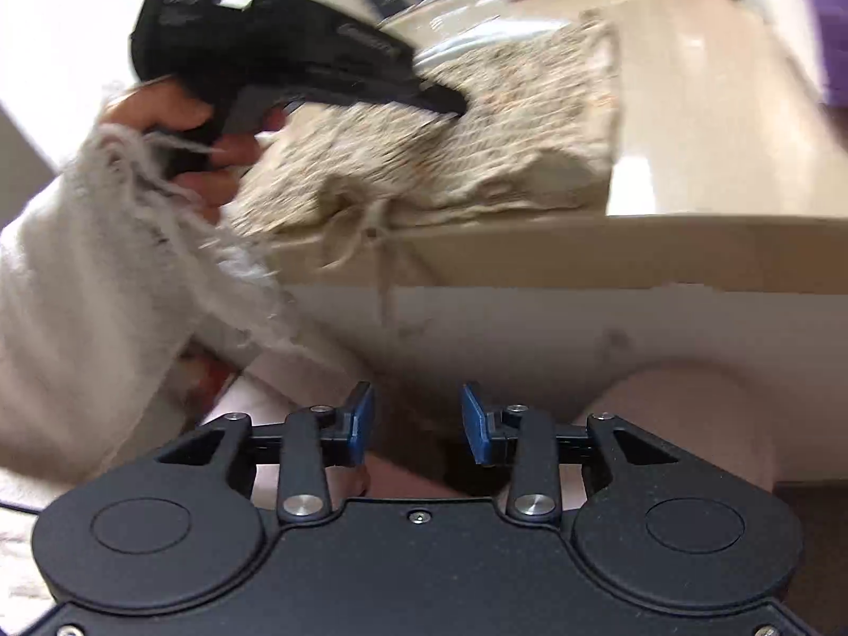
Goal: Fold clothes
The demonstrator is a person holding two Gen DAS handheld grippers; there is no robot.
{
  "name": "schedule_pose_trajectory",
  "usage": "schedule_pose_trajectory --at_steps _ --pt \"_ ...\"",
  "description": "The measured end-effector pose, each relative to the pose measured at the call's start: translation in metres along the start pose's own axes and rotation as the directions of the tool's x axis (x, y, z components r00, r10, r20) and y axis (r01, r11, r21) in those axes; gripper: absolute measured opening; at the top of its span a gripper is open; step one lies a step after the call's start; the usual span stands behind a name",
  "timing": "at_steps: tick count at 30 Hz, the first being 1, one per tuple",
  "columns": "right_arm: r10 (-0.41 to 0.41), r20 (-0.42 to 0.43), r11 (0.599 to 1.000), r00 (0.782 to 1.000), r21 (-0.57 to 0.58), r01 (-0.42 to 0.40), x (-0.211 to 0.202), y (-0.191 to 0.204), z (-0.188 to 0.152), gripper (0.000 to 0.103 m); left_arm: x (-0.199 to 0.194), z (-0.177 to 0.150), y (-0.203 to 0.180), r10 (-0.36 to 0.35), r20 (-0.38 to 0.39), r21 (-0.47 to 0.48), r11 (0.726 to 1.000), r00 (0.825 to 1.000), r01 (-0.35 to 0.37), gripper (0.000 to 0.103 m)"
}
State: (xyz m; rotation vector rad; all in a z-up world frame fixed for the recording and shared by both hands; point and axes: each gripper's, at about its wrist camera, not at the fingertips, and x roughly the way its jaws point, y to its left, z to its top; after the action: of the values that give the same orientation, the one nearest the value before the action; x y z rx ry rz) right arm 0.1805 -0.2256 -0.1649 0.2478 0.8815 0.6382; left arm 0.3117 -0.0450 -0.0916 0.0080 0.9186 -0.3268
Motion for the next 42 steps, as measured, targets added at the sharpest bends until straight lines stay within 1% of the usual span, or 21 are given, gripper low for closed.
schedule_pose_trajectory --at_steps 3,5,7,14,15,16,17,18,20,23,24,25,26,29,30,31,32,38,40,41,42 --pt "-0.031 0.058 0.997 0.998 -0.07 0.035 0.006 0.015 0.004 0.039 0.0 0.0 -0.001 0.001 -0.001 0.002 1.0 1.0 -0.001 0.011" --pt "-0.067 0.064 0.986 0.996 -0.146 0.076 0.017 0.027 0.009 0.038 0.0 0.0 0.0 0.0 -0.002 0.002 1.0 1.0 0.0 0.011" --pt "-0.094 0.065 0.977 0.993 -0.188 0.104 0.026 0.033 0.013 0.039 0.0 0.001 0.0 -0.001 -0.003 0.003 1.0 1.0 0.001 0.011" --pt "-0.09 0.068 0.984 0.994 -0.151 0.099 0.044 0.032 0.016 0.039 0.0 0.001 0.0 0.0 0.0 0.007 1.0 1.0 0.0 0.011" --pt "-0.085 0.07 0.984 0.994 -0.15 0.095 0.044 0.032 0.014 0.036 0.0 0.001 0.0 0.0 0.0 0.007 1.0 1.0 0.0 0.011" --pt "-0.081 0.058 0.986 0.995 -0.142 0.089 0.042 0.032 0.013 0.019 0.0 0.001 0.0 0.0 0.001 0.008 1.0 1.0 0.0 0.011" --pt "-0.077 0.042 0.988 0.996 -0.131 0.082 0.039 0.032 0.011 0.009 0.0 0.0 0.0 -0.001 0.001 0.008 1.0 1.0 0.001 0.011" --pt "-0.073 0.026 0.99 0.997 -0.12 0.076 0.036 0.032 0.01 0.004 0.0 0.0 0.0 -0.001 0.002 0.007 1.0 1.0 0.001 0.011" --pt "-0.038 -0.009 0.995 0.999 -0.096 0.037 0.03 0.034 0.01 0.004 0.0 0.0 0.001 -0.003 0.002 0.007 1.0 1.0 0.003 0.011" --pt "0.033 -0.074 0.999 0.997 -0.022 -0.034 0.012 0.036 0.015 0.004 0.001 0.0 -0.001 0.0 0.002 0.003 1.0 1.0 0.0 0.011" --pt "0.08 -0.082 0.997 0.993 0.029 -0.078 0.004 0.033 0.017 0.004 0.001 0.0 -0.001 0.002 0.001 0.002 1.0 1.0 -0.002 0.011" --pt "0.136 -0.082 0.988 0.987 0.087 -0.128 -0.004 0.029 0.02 0.007 0.0 0.0 -0.002 0.003 0.001 0.003 1.0 1.0 -0.003 0.011" --pt "0.138 -0.082 0.986 0.987 0.104 -0.129 -0.007 0.027 0.019 0.008 0.0 0.0 -0.002 0.004 0.0 0.003 1.0 1.0 -0.004 0.011" --pt "0.093 -0.085 0.99 0.992 0.114 -0.083 -0.01 0.022 0.014 0.009 0.0 0.0 -0.002 0.003 0.0 0.003 1.0 1.0 -0.003 0.011" --pt "0.077 -0.087 0.991 0.993 0.118 -0.067 -0.012 0.021 0.012 0.024 0.0 -0.001 -0.001 0.002 0.001 0.002 1.0 1.0 -0.002 0.011" --pt "0.062 -0.088 0.991 0.994 0.121 -0.051 -0.013 0.02 0.01 0.046 0.0 -0.001 -0.001 0.003 0.002 0.001 1.0 1.0 -0.003 0.011" --pt "0.047 -0.089 0.992 0.995 0.124 -0.036 -0.014 0.018 0.009 0.052 0.0 -0.001 -0.001 0.004 0.003 0.0 1.0 1.0 -0.004 0.011" --pt "-0.044 -0.097 0.988 0.994 0.143 0.058 -0.022 0.01 -0.002 0.052 -0.001 -0.002 0.0 -0.002 0.009 -0.006 1.0 1.0 0.002 0.012" --pt "-0.074 -0.101 0.985 0.992 0.149 0.089 -0.025 0.007 -0.005 0.052 -0.006 -0.002 0.002 -0.022 0.014 -0.026 0.999 1.0 0.023 0.012" --pt "-0.089 -0.102 0.983 0.991 0.152 0.104 -0.026 0.006 -0.007 0.052 -0.015 -0.002 0.003 -0.033 0.033 -0.031 0.999 0.999 0.034 0.012" --pt "-0.11 -0.099 0.984 0.989 0.132 0.123 -0.025 0.009 -0.008 0.053 -0.028 -0.003 0.003 -0.042 0.066 -0.028 0.999 0.997 0.044 0.015"
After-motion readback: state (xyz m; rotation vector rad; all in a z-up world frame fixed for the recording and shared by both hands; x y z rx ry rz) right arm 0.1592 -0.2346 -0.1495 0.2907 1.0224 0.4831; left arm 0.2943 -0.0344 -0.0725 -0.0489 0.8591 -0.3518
